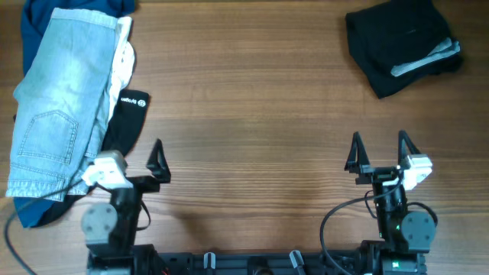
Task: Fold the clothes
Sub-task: 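Reach the left gripper to the denim shorts on the pile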
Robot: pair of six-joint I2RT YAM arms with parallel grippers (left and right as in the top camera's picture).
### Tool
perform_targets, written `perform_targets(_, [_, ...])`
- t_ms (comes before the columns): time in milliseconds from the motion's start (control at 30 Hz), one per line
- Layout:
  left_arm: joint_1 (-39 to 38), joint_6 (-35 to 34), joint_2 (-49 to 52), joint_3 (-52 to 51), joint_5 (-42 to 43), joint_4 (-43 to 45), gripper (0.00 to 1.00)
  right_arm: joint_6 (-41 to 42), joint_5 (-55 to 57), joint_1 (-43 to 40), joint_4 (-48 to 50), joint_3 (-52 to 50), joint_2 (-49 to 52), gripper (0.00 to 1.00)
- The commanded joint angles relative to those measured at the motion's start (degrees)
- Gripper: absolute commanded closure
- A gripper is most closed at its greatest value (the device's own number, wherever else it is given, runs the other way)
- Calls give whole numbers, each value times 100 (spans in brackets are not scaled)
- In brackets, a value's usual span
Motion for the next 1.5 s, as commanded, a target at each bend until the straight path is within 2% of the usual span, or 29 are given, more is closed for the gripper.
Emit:
perform_targets(0, [127, 114, 1152, 1191, -63, -352, 0, -376, -420, 17, 35, 660, 868, 0])
perform_targets(133, [127, 273, 3008, 2997, -57, -1493, 0, -595, -929, 17, -72, 1738, 2575, 0])
perform_targets(267, [129, 802, 4642, 4610, -426, -3088, 0, -940, -1325, 17, -1200, 3303, 4782, 0])
perform_targets(367, [382, 1182, 5416, 4927, -459, -3390, 0, -955, -1764, 17, -1943, 4133, 6196, 0])
perform_targets(467, [1220, 1178, 6067, 4927, -400, -3427, 0, -949, -3018, 17, -1443, 4253, 7276, 0])
perform_targets(533, [1998, 1180, 6555, 4927, 107, -3285, 0, -813, -3766, 17, -1174, 4253, 7770, 0])
perform_targets(600, [2426, 1178, 6898, 4927, 343, -3165, 0, -149, -3871, 17, -944, 4253, 8094, 0])
perform_targets(667, [2684, 1180, 7237, 4927, 468, -3119, 0, -48, -3869, 17, -887, 4253, 8345, 0])
perform_targets(700, [2723, 1182, 7381, 4927, 479, -3095, 4, -63, -3866, 17, -887, 4253, 8395, 0])
perform_targets(767, [2726, 1539, 7694, 4927, 367, -3042, 23, -68, -3818, 17, -874, 4253, 8411, 0])
perform_targets(800, [2726, 1908, 7980, 4927, 63, -2848, 26, -68, -3821, 17, -844, 4253, 8413, 1])
perform_targets(867, [2726, 2258, 8454, 4927, -332, -2498, 26, -68, -3797, 17, -846, 4253, 8415, 1])
perform_targets(967, [2726, 2256, 8964, 4927, -448, -2253, 27, -68, -3766, 17, -844, 4253, 8415, 1])
perform_targets(1033, [2723, 2253, 9068, 4927, -439, -2214, 29, -57, -3641, 17, -846, 4253, 8415, 1])
perform_targets(1167, [2715, 2435, 9082, 4927, -485, -2192, 27, -50, -3495, 17, -850, 4253, 8415, 1])
perform_targets(1267, [2715, 2511, 9134, 4927, -568, -2190, 36, -52, -3493, 17, -866, 4251, 8415, 2])
perform_targets(1400, [2715, 2509, 9490, 4927, -616, -2273, 36, -52, -3493, 17, -868, 4253, 8415, 3])
perform_targets(1467, [2715, 2509, 9538, 4927, -680, -2280, 45, -50, -3491, 17, -868, 4251, 8415, 3])
